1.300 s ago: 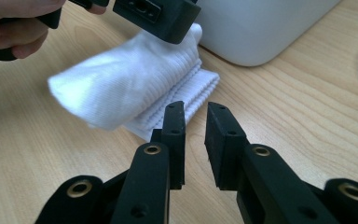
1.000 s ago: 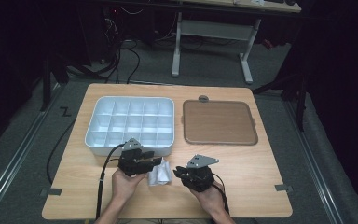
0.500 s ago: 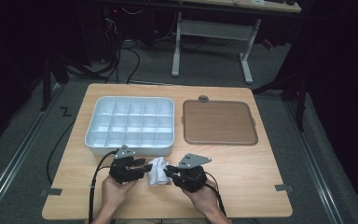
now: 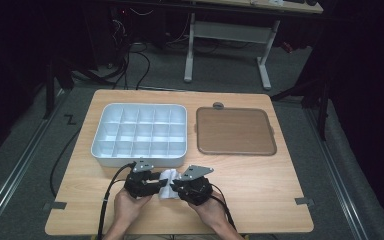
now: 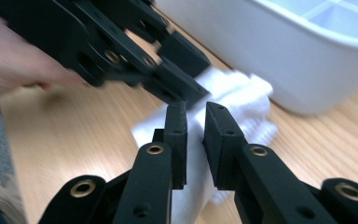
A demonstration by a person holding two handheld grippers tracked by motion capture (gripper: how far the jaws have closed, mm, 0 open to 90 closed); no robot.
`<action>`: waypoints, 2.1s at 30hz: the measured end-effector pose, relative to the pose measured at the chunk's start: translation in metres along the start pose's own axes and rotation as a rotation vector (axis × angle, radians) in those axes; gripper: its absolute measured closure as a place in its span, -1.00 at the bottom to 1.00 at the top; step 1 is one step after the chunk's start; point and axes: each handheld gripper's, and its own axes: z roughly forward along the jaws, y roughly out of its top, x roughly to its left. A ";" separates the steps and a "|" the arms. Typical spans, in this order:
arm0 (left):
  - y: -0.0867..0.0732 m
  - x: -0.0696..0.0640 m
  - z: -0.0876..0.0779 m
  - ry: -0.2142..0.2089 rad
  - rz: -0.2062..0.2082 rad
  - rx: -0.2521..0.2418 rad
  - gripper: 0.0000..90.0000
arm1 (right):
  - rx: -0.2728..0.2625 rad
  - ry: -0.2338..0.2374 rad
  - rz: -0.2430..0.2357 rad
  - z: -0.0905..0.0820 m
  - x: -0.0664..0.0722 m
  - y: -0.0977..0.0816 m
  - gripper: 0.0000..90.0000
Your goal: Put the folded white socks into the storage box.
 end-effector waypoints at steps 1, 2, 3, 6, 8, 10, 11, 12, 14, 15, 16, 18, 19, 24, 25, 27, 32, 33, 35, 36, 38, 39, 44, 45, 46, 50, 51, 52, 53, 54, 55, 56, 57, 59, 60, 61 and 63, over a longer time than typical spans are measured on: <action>-0.001 -0.001 0.001 0.003 0.004 0.001 0.29 | 0.011 -0.007 0.008 0.000 -0.002 -0.003 0.78; -0.001 -0.001 0.002 0.005 0.011 0.005 0.29 | 0.018 -0.015 0.010 0.000 -0.004 -0.006 0.78; -0.003 -0.001 0.003 0.008 0.016 0.006 0.29 | 0.018 -0.018 0.009 0.001 -0.005 -0.008 0.78; -0.005 -0.002 0.005 0.014 0.030 0.011 0.30 | 0.042 -0.038 0.018 0.002 -0.011 -0.016 0.78; -0.007 -0.003 0.006 0.017 0.039 0.009 0.30 | 0.043 -0.040 0.029 0.004 -0.014 -0.020 0.78; -0.009 -0.004 0.008 0.021 0.054 0.007 0.30 | 0.048 -0.045 0.035 0.005 -0.015 -0.023 0.78; -0.010 -0.003 0.009 0.022 0.061 0.005 0.30 | 0.055 -0.051 0.032 0.006 -0.017 -0.025 0.78; -0.011 -0.003 0.009 0.021 0.059 0.003 0.30 | 0.061 -0.055 0.032 0.008 -0.017 -0.027 0.78; -0.011 -0.002 0.010 0.019 0.053 -0.003 0.29 | 0.067 -0.063 0.035 0.012 -0.020 -0.030 0.78; -0.011 -0.002 0.010 0.019 0.051 -0.005 0.29 | 0.067 -0.060 0.039 0.013 -0.022 -0.031 0.78; -0.011 -0.002 0.010 0.022 0.051 -0.006 0.28 | 0.066 -0.057 0.051 0.013 -0.023 -0.032 0.78; -0.009 -0.002 0.010 0.031 0.050 -0.007 0.23 | 0.061 -0.058 0.049 0.012 -0.024 -0.032 0.77; -0.008 -0.003 0.009 0.034 0.040 -0.009 0.20 | 0.062 -0.061 0.050 0.011 -0.024 -0.032 0.77; -0.003 -0.008 0.000 0.031 0.055 -0.043 0.10 | 0.003 -0.064 0.067 -0.002 -0.024 -0.024 0.77; -0.002 -0.011 -0.002 0.027 0.055 -0.045 0.08 | -0.008 -0.064 0.069 -0.004 -0.024 -0.022 0.76; -0.001 -0.014 -0.006 0.022 0.055 -0.045 0.05 | -0.027 -0.063 0.060 -0.008 -0.023 -0.016 0.76; -0.006 -0.023 -0.011 0.008 0.055 -0.033 -0.02 | -0.046 -0.056 0.019 -0.006 -0.016 -0.001 0.75; -0.009 -0.024 -0.010 0.007 0.057 -0.021 -0.04 | -0.044 -0.054 0.017 -0.004 -0.016 0.000 0.74; -0.013 -0.025 -0.008 0.004 0.053 -0.002 -0.07 | -0.020 -0.055 0.019 0.004 -0.018 0.001 0.73; -0.015 -0.026 -0.006 0.006 0.052 0.005 -0.09 | -0.002 -0.057 0.022 0.008 -0.020 0.001 0.72; -0.020 -0.026 -0.002 0.010 0.060 0.021 -0.13 | 0.026 -0.063 0.026 0.016 -0.025 -0.002 0.70; -0.022 -0.026 0.001 0.017 0.064 0.026 -0.15 | 0.037 -0.064 0.032 0.018 -0.027 -0.004 0.70; -0.027 -0.020 0.009 0.042 0.083 0.035 -0.19 | 0.046 -0.068 0.035 0.021 -0.032 -0.010 0.69; -0.028 -0.019 0.010 0.044 0.078 0.040 -0.21 | 0.047 -0.066 0.035 0.022 -0.033 -0.011 0.69; -0.028 -0.018 0.010 0.045 0.077 0.040 -0.22 | 0.048 -0.067 0.040 0.023 -0.033 -0.012 0.69; -0.030 -0.016 0.011 0.054 0.090 0.041 -0.23 | 0.042 -0.066 0.041 0.025 -0.034 -0.013 0.69; -0.031 -0.016 0.012 0.053 0.099 0.042 -0.23 | 0.041 -0.067 0.040 0.026 -0.035 -0.013 0.69; -0.031 -0.016 0.012 0.052 0.105 0.042 -0.23 | 0.038 -0.067 0.040 0.027 -0.035 -0.014 0.69; -0.031 -0.015 0.012 0.050 0.103 0.044 -0.24 | 0.038 -0.065 0.043 0.027 -0.036 -0.015 0.69; -0.031 -0.015 0.012 0.048 0.097 0.045 -0.24 | 0.032 -0.061 0.046 0.027 -0.037 -0.016 0.69; -0.030 -0.014 0.012 0.048 0.092 0.048 -0.24 | 0.031 -0.058 0.049 0.027 -0.038 -0.017 0.69; -0.030 -0.014 0.012 0.049 0.090 0.051 -0.24 | 0.027 -0.050 0.059 0.028 -0.039 -0.017 0.69; -0.030 -0.014 0.012 0.051 0.088 0.054 -0.24 | 0.030 -0.049 0.062 0.028 -0.039 -0.017 0.69; -0.030 -0.014 0.011 0.056 0.086 0.057 -0.24 | 0.031 -0.049 0.064 0.028 -0.038 -0.017 0.70; -0.030 -0.014 0.011 0.056 0.086 0.058 -0.24 | 0.032 -0.049 0.065 0.028 -0.038 -0.017 0.70; -0.030 -0.013 0.011 0.056 0.085 0.062 -0.24 | 0.035 -0.048 0.066 0.028 -0.038 -0.017 0.70; -0.030 -0.011 0.010 0.051 0.082 0.071 -0.24 | 0.033 -0.043 0.072 0.028 -0.039 -0.017 0.70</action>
